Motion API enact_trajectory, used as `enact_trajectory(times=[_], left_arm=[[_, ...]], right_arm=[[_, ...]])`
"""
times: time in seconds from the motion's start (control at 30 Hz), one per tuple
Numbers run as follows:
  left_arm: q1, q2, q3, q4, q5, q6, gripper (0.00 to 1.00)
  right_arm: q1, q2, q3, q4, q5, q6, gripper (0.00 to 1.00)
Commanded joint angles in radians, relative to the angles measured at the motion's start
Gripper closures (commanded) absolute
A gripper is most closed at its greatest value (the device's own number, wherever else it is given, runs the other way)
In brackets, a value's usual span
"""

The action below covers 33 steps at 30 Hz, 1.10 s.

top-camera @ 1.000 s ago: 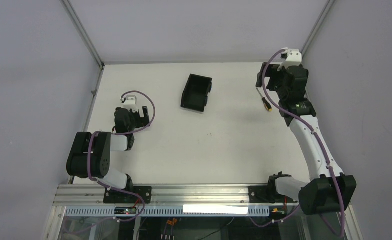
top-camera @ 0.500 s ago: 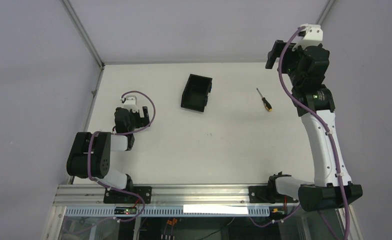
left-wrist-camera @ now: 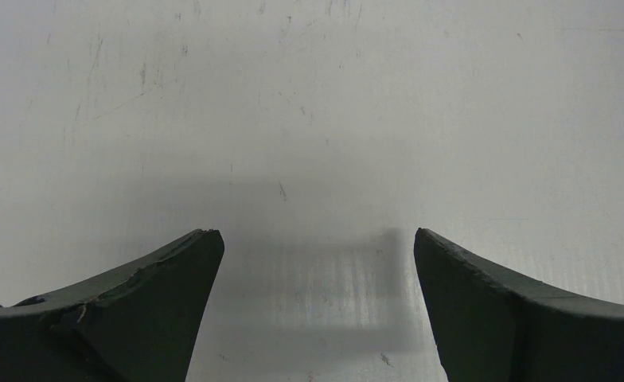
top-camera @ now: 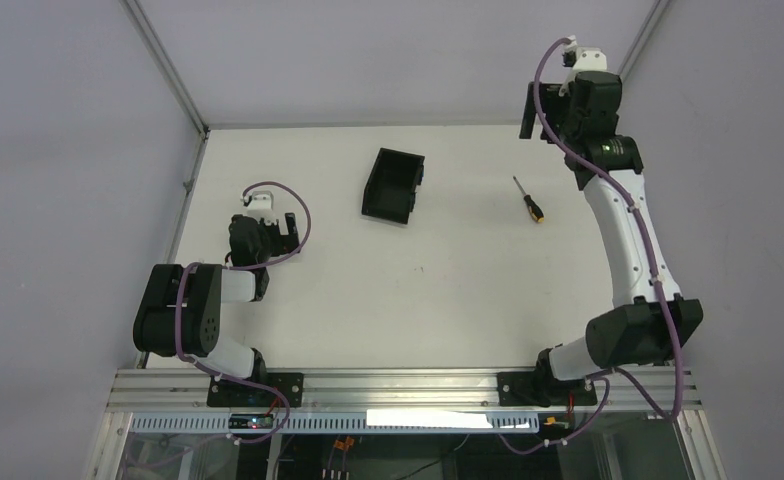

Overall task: Put the screwdriver in the bin
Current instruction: Pick up the screwdriver from the center of the board.

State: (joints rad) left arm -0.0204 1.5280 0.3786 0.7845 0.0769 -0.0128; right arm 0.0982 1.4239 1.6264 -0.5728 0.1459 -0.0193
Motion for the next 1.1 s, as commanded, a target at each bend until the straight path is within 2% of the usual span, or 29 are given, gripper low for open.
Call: enact_trajectory(times=[0.0,0.37,0.67,0.87,1.07], left_arm=[[-0.009,-0.020,0.000,0.028,-0.021,-0.004,0.01],[-0.009,-0.020,0.000,0.028,-0.020,-0.004,0.01],[-0.009,-0.021,0.000,0.029,-0.021,-0.004,0.01],[-0.009,-0.021,0.000,0.029,-0.020,-0.004,0.01],[-0.009,-0.020,0.000,0.028,-0.020,-0.004,0.01]], right_arm=[[-0.023,0.076,-0.008,-0.004,-0.010,-0.014,0.01],[-0.071,0.270,-0.154,0.083,0.003,0.015,0.01],[-0.129,0.445,-0.195,0.101,-0.085,0.081,0.01],[-0.147,0.523,-0.207,0.116,-0.092,0.105,0.11],[-0.149,0.579,-0.200,0.110,-0.064,0.105,0.27]])
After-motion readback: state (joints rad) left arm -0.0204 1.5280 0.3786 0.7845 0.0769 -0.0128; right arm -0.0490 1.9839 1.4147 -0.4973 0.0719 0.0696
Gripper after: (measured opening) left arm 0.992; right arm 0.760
